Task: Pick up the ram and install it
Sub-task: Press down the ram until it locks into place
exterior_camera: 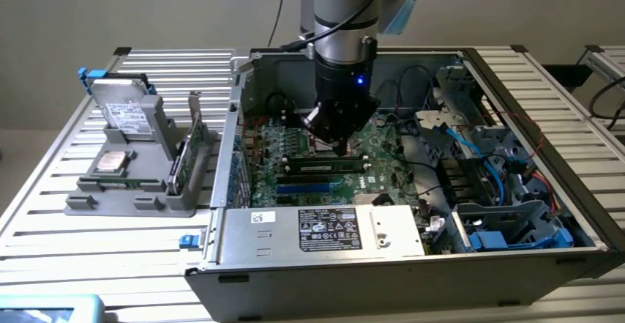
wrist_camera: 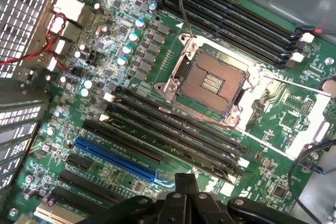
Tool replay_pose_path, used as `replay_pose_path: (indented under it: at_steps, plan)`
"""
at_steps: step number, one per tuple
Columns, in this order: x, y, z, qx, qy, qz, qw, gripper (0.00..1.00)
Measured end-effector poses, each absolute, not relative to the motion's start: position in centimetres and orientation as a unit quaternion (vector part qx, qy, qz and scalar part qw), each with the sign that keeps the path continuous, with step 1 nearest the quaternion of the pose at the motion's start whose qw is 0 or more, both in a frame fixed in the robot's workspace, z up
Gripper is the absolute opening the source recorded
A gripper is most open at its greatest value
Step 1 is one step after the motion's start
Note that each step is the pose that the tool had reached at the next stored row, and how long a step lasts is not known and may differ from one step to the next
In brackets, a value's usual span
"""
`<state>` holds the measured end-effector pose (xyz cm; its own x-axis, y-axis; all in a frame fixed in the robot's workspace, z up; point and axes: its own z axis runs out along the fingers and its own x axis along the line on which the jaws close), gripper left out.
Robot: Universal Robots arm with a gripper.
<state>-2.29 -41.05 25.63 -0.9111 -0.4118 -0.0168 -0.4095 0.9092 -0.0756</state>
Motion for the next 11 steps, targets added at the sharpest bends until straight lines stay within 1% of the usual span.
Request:
replay_pose_path:
  at_steps: [11]
  plan:
    - [-2.29, -41.06, 25.64, -0.132, 0.99, -0.036, 0.013, 0.11]
